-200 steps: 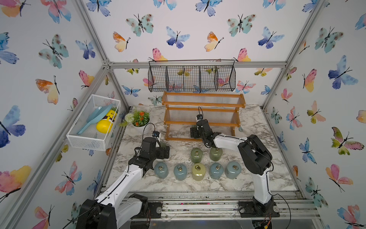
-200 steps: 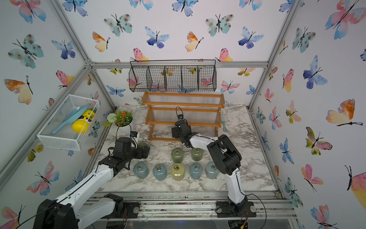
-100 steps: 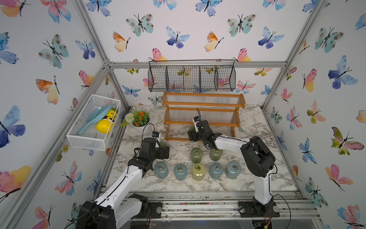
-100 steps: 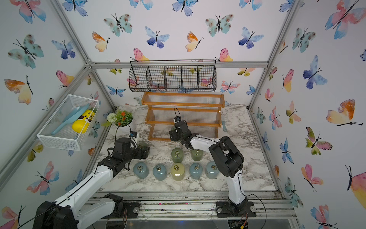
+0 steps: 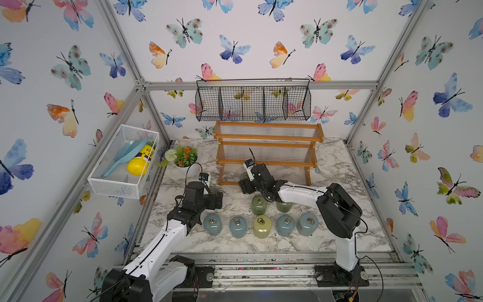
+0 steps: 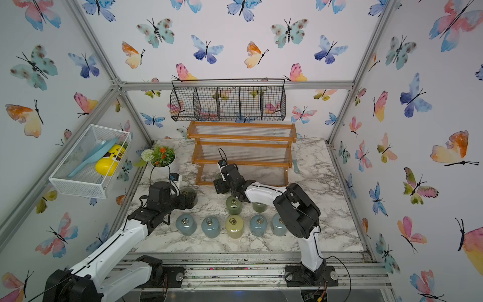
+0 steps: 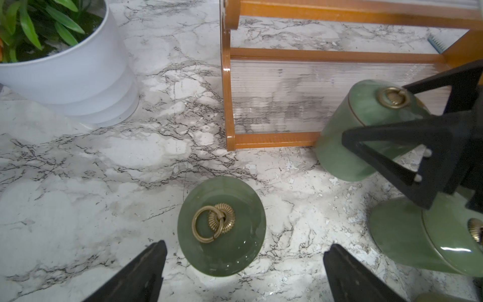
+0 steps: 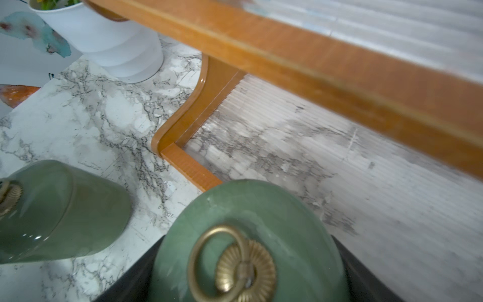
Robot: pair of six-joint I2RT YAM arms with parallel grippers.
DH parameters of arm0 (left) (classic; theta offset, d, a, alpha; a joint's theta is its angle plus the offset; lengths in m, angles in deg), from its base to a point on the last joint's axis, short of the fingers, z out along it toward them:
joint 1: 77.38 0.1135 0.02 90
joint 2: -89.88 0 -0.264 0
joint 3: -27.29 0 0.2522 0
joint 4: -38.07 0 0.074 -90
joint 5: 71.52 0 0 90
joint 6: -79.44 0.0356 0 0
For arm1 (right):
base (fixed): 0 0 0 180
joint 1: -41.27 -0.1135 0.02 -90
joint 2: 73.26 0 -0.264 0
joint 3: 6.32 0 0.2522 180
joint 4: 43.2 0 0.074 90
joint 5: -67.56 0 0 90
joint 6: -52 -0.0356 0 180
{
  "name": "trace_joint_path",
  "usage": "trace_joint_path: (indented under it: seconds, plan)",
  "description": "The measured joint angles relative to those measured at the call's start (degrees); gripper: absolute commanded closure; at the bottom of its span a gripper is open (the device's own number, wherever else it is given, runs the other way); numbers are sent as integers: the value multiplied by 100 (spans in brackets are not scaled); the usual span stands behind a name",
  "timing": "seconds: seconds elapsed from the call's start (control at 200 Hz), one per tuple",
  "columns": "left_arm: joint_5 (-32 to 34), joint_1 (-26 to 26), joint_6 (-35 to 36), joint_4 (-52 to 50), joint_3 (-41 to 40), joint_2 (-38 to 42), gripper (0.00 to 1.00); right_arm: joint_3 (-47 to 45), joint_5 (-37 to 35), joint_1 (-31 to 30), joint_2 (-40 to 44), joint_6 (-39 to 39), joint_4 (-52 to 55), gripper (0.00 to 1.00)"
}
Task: Remove the tea canisters from the shelf
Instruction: Pick up the tea canister from the shelf, then place the tea canister at the center of the board.
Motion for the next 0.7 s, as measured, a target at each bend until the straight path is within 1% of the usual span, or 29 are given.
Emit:
trace_joint_path:
  seconds: [0.395, 0.701]
  plan:
    - [50, 79, -2, -13, 0, 76, 2, -55, 203, -511, 9, -7, 306, 22]
    - [74, 90, -2, -15, 2, 81, 2, -153, 243, -745, 9, -22, 317, 22]
